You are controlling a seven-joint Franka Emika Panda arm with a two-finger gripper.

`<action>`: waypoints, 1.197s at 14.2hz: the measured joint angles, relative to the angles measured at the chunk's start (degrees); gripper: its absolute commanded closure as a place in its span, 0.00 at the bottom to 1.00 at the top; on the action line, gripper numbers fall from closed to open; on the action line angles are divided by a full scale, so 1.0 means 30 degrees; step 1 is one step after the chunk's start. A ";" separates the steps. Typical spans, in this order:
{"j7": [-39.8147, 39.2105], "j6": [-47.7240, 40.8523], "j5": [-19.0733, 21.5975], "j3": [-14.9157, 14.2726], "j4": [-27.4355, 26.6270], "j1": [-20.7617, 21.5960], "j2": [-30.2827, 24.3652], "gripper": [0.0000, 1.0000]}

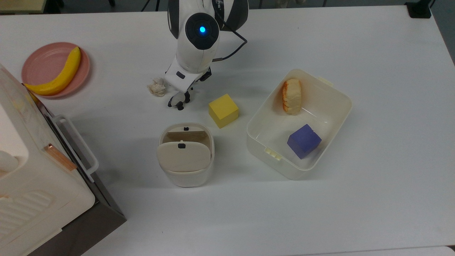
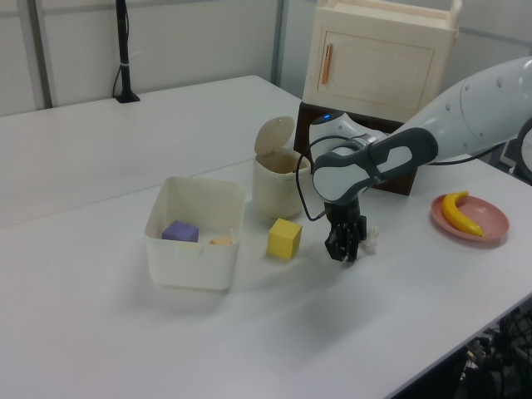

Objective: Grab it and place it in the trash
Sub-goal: 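Lift the paper ball up off the table, then carry the paper ball over the opening of the beige trash can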

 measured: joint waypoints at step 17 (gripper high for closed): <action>-0.5816 -0.0405 -0.1211 -0.1186 0.1839 -0.0780 -0.0527 0.00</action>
